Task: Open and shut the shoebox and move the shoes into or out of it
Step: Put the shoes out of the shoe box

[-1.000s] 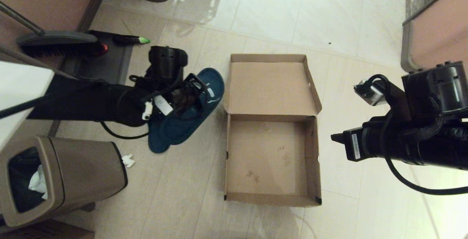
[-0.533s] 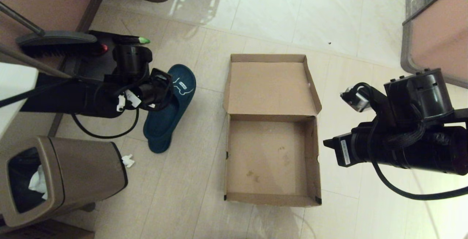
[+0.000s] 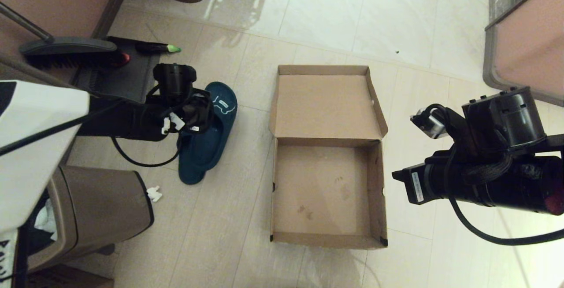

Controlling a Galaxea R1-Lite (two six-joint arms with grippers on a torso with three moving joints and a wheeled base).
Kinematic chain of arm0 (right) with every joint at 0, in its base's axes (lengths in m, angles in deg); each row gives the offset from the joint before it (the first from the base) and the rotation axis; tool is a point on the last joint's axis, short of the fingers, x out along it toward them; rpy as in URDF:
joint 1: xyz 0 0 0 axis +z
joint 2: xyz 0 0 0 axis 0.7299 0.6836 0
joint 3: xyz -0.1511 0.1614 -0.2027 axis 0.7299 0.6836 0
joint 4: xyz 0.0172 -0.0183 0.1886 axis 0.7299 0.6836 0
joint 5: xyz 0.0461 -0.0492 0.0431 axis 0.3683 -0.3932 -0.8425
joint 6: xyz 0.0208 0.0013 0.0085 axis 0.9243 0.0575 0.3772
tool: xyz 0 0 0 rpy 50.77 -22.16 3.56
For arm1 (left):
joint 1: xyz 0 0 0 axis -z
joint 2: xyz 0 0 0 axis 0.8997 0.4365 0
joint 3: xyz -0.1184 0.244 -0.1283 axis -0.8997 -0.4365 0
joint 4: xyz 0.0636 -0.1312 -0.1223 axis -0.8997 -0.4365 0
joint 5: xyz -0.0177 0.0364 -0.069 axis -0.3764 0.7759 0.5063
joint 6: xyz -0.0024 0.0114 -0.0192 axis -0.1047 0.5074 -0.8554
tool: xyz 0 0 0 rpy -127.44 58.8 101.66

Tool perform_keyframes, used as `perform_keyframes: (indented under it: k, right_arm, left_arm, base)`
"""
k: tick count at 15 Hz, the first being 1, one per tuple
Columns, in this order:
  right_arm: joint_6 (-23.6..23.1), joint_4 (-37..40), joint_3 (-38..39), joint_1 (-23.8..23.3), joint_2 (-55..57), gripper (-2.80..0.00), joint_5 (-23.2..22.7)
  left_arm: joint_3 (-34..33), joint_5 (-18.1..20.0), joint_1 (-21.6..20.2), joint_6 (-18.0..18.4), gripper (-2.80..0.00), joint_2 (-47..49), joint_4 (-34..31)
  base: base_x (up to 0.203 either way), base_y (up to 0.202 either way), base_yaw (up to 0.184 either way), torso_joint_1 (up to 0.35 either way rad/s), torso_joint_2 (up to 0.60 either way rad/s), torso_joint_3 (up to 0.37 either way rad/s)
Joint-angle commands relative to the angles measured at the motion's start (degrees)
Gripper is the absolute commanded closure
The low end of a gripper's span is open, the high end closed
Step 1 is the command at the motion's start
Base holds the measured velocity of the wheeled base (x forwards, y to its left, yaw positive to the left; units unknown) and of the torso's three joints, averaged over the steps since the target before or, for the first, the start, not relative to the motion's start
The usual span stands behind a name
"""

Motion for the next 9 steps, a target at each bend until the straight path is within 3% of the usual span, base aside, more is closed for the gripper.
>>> perform_keyframes:
  k: [1, 9]
  right_arm:
    - [0.0, 0.0, -0.3, 0.0, 0.0, 0.00, 0.0]
    - [0.0, 0.0, 0.6, 0.2, -0.2, 0.00, 0.1]
  left_arm:
    - [0.7, -0.1, 0.3, -3.0, 0.00, 3.1, -0.5]
    - [-4.1, 0.0, 1.6, -7.7, 0.00, 3.5, -0.6]
  base:
    - [0.000, 0.000, 0.000, 0.000, 0.00, 0.000]
    - [0.000, 0.000, 0.000, 0.000, 0.00, 0.000]
